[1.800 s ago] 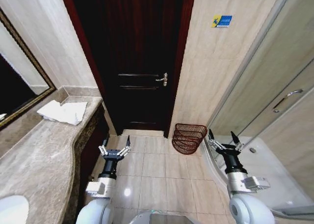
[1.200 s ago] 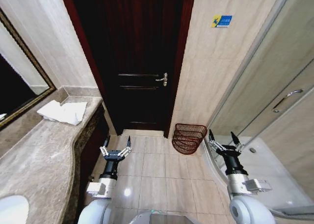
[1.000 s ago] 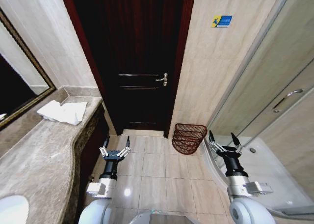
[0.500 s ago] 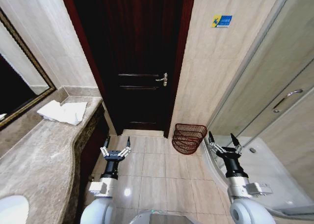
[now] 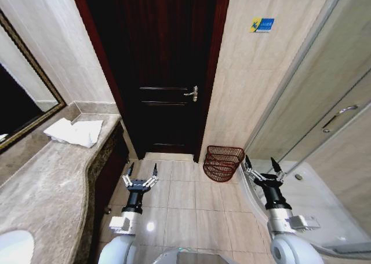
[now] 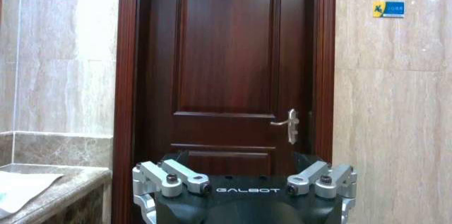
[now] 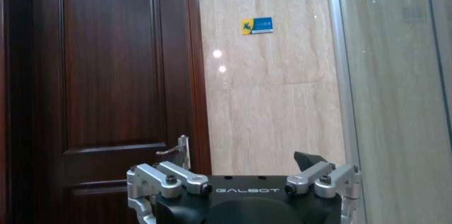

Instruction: Discard the used towel into the hamper.

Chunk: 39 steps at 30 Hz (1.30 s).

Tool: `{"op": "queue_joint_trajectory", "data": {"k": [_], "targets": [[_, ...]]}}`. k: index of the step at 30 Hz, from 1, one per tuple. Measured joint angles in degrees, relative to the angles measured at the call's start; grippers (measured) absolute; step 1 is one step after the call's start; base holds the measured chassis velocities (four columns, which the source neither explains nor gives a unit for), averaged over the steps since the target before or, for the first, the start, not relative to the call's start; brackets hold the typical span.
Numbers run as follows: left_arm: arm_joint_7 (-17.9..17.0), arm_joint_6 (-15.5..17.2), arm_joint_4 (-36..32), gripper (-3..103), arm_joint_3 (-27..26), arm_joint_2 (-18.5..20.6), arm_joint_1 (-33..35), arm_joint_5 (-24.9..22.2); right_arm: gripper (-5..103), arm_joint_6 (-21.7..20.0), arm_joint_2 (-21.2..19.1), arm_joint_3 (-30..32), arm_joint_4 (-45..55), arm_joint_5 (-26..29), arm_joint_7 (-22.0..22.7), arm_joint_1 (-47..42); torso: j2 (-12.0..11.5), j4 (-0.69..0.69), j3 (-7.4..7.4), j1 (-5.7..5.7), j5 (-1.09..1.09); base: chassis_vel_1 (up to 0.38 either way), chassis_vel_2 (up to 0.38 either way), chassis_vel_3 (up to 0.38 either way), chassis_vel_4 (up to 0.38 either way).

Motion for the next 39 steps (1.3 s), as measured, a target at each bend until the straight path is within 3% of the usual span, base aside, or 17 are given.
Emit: {"op": "queue_joint_trajectory", "data": {"k": [31, 39], "targets": [[0.03, -0.87, -3.74, 98, 1.08, 0.0, 2.98, -0.64, 100, 0.0, -1.85, 0.04, 2.31, 0.06, -0.51, -0.18, 0.0, 0.0, 0.0, 0.0, 0.0, 0.0, 0.0, 0.0, 0.0], [-0.09, -1.18, -3.83, 98, 0.91, 0.01, 3.09, -0.93, 100, 1.77, -0.04, 0.23, 2.11, -0.16, -0.93, -1.14, 0.02, -0.01, -0.01, -0.03, 0.0, -0.042, 0.045, 0.055, -0.042]]}}
